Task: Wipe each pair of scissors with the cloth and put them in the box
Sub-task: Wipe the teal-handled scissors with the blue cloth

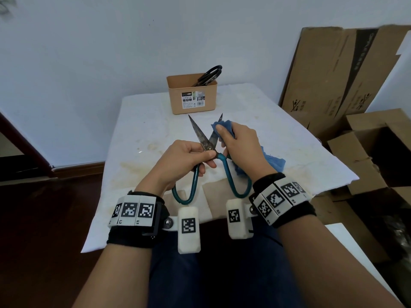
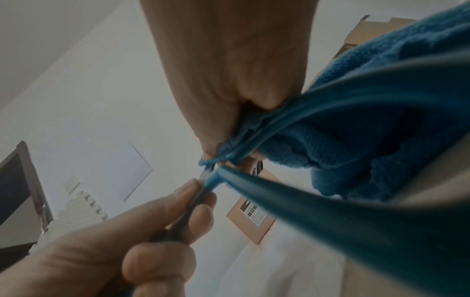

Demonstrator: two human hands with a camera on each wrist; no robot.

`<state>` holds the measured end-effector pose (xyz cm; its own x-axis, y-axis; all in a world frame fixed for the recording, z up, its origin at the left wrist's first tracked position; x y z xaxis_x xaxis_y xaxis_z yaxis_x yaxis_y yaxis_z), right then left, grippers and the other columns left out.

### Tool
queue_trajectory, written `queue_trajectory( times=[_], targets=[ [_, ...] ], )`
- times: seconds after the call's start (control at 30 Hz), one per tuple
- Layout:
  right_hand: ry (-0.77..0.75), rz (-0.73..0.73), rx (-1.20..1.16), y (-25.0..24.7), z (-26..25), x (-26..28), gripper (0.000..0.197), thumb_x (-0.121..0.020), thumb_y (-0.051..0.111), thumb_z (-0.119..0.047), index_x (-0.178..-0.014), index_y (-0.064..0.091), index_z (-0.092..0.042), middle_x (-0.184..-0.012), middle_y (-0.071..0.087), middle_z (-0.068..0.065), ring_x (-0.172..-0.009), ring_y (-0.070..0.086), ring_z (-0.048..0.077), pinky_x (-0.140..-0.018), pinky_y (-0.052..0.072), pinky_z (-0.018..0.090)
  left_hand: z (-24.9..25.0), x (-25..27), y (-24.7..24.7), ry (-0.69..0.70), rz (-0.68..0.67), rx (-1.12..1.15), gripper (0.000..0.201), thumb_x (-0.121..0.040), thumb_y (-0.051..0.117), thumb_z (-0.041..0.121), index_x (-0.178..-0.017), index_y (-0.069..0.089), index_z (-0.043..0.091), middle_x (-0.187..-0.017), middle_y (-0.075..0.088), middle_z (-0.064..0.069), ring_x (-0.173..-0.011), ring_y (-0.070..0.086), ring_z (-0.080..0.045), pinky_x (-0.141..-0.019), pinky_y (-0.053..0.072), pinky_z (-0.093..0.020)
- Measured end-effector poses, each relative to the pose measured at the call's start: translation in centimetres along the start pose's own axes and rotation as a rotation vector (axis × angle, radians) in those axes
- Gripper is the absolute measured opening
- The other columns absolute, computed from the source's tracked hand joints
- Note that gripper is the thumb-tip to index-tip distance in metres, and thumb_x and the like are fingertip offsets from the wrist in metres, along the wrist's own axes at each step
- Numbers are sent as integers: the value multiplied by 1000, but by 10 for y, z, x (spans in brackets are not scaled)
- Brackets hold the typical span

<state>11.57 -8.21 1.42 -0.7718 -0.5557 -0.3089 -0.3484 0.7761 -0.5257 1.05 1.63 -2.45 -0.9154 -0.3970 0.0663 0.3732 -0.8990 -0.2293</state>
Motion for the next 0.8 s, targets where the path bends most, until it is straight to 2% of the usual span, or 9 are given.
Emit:
queue_trajectory(
  times=[0.07, 0.1, 0.2, 0.27, 0.4, 0.5, 0.57, 0.67, 0.8],
  targets=[
    [23, 17, -79, -2, 5, 3, 34, -100, 49, -33, -71, 54, -16, -69, 64, 3, -56, 62, 4, -57, 46, 13, 0, -1, 0, -13, -24, -15, 21, -94, 67, 21, -94, 74, 1, -87, 77, -9, -53, 56, -10, -58, 49, -20],
    [40, 54, -118, -5, 8, 5, 34, -101, 48, -33, -72, 54, -16, -67, 64, 3, -54, 60, 1, -57, 45, 11, -1, -1, 0, -21, -36, -17, 21, -95, 67, 22, -94, 74, 2, -88, 77, -9, -53, 56, -11, -59, 50, -20],
    [130, 188, -249, -19, 21, 9, 36, -101, 45, -36, -76, 56, -13, -64, 62, 1, -56, 59, 9, -68, 50, 29, -3, 0, -2, -39, -46, -8, 21, -96, 65, 23, -94, 74, 5, -89, 77, -9, -55, 56, -11, -60, 50, -20],
    [187, 205, -328, -21, 27, 10, 35, -101, 45, -37, -82, 57, -10, -69, 59, 2, -55, 55, 11, -67, 51, 35, -4, 0, -3, -42, -45, 2, 21, -97, 64, 24, -94, 74, 6, -89, 77, -8, -55, 56, -11, -60, 51, -20],
    [169, 124, -339, -17, 23, 12, 23, -98, 52, -37, -87, 52, -16, -71, 58, -1, -51, 52, 3, -66, 50, 33, -3, 1, -4, -39, -40, 7, 22, -97, 64, 24, -95, 74, 5, -89, 77, -9, -56, 57, -11, -60, 51, -20],
    [92, 3, -318, -8, 13, 12, 22, -94, 60, -33, -94, 55, -12, -72, 59, -2, -57, 54, 4, -63, 49, 26, -3, 2, -3, -33, -38, -2, 22, -96, 64, 25, -96, 74, 5, -90, 77, -9, -56, 57, -11, -60, 50, -19],
    [44, -74, -268, -1, 6, 13, 26, -91, 65, -32, -94, 58, -7, -73, 60, 4, -59, 55, 4, -59, 48, 21, -2, 2, -2, -27, -40, -15, 21, -97, 64, 24, -97, 74, 6, -90, 77, -10, -56, 57, -11, -61, 51, -20],
    [38, -96, -214, 5, 5, 14, 29, -88, 69, -32, -88, 56, -7, -74, 59, 5, -64, 56, 9, -55, 47, 17, 1, 3, 0, -17, -39, -32, 20, -96, 65, 23, -96, 74, 5, -90, 77, -10, -55, 57, -12, -58, 49, -17],
    [117, -103, -199, 10, 11, 15, 33, -87, 69, -38, -93, 59, -8, -75, 62, -2, -69, 59, 9, -64, 51, 28, 6, 7, 1, 1, -30, -52, 16, -94, 68, 26, -88, 75, 13, -88, 77, -9, -56, 56, -11, -55, 46, -13]
  ],
)
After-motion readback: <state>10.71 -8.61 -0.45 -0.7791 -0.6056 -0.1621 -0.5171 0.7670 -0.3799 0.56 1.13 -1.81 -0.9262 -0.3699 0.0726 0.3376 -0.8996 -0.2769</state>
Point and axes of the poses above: each hand's wrist, its own x-axis away from the middle knuckle, its own y-axis out of the palm, z = x × y, the point moved 10 cm from there along -x, towards the middle knuckle
